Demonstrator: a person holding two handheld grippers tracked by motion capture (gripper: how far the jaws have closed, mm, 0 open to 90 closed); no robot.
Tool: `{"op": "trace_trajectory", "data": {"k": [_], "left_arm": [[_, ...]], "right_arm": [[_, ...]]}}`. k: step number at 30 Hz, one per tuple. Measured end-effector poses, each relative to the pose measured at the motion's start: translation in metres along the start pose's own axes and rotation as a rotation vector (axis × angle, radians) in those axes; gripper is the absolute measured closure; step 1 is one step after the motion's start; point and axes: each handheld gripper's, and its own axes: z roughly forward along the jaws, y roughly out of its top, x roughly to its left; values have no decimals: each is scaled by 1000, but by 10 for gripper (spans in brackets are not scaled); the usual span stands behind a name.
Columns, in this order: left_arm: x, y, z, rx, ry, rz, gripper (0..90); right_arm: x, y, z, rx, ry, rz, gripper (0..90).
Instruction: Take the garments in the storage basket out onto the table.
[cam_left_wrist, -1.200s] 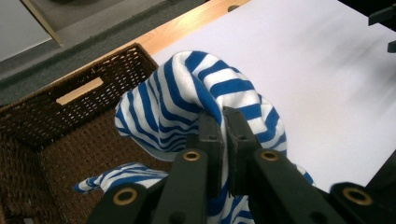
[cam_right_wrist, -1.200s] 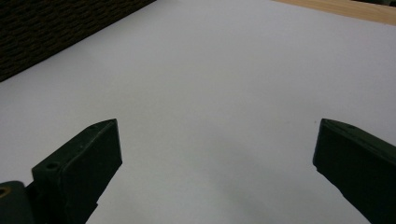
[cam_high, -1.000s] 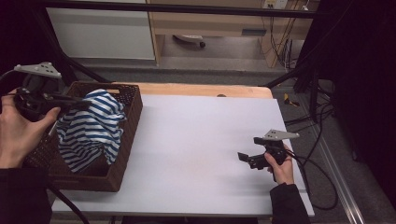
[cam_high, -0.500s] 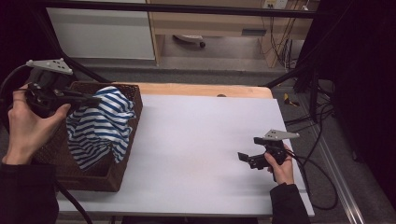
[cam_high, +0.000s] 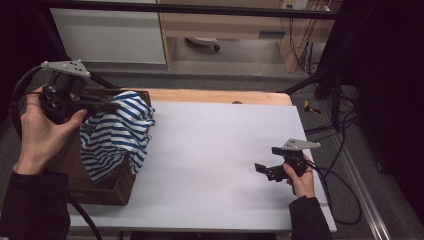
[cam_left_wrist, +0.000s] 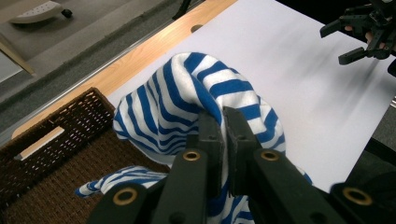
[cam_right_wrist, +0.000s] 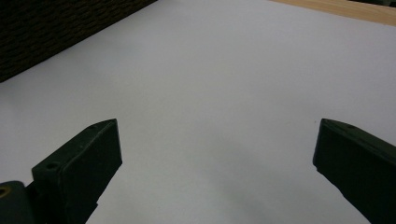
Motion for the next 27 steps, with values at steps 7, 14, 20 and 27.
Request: {"op": "trace_trajectory", "data": {"k": [7,14,20,27], "left_arm": [[-7,9,6,1,-18,16,867],[-15,19,11,-2,-35,36,867],[-22,26,18,0,-51,52,867],[-30,35,28,7,-67,73,867]], "right_arm": [[0,0,0,-1,0,0,16],[0,0,0,0,0,0,16],[0,0,0,-2,1,2,17],[0,0,-1,-6,1,1,16]]}}
